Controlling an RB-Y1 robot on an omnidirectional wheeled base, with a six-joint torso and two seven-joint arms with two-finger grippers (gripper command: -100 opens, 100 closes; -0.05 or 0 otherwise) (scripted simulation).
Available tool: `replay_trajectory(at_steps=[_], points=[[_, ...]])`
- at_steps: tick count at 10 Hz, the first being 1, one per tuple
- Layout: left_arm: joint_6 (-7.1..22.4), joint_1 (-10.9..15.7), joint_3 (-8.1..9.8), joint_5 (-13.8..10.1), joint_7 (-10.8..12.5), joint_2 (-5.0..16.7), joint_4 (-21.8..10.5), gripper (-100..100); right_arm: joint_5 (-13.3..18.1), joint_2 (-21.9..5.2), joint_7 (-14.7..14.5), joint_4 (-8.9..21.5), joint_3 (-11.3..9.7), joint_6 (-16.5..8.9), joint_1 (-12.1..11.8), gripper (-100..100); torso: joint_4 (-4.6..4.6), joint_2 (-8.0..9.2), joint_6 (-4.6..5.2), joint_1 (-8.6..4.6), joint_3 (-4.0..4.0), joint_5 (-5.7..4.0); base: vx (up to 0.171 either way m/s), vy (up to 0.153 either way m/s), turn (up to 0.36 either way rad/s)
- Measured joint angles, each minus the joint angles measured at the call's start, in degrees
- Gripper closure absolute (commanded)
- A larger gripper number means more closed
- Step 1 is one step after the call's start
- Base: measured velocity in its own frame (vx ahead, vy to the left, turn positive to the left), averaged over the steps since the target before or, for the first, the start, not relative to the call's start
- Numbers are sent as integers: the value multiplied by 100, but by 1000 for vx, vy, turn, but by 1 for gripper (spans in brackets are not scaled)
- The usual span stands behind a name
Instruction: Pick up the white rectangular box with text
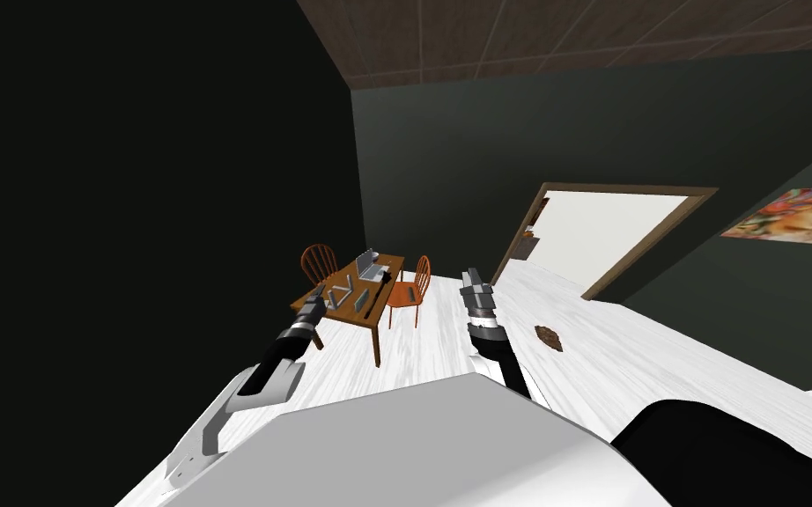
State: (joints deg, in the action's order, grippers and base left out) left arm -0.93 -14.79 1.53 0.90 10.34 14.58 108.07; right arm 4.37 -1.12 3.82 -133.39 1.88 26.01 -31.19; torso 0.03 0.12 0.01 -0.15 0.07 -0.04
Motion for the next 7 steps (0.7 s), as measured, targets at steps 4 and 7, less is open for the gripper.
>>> replay_trajectory(at_steps=[4,7], points=[[640,442,127,-41,271,210,-586,-100,0,0,0,0,0,0,0,0,-1,-4,0,-4,-2,-1,-34,-44,97],[1048,731,209,-89,441,346,-993,-100,0,0,0,0,0,0,0,0,-2,-12,1,2,-7,0,-13,-33,57]])
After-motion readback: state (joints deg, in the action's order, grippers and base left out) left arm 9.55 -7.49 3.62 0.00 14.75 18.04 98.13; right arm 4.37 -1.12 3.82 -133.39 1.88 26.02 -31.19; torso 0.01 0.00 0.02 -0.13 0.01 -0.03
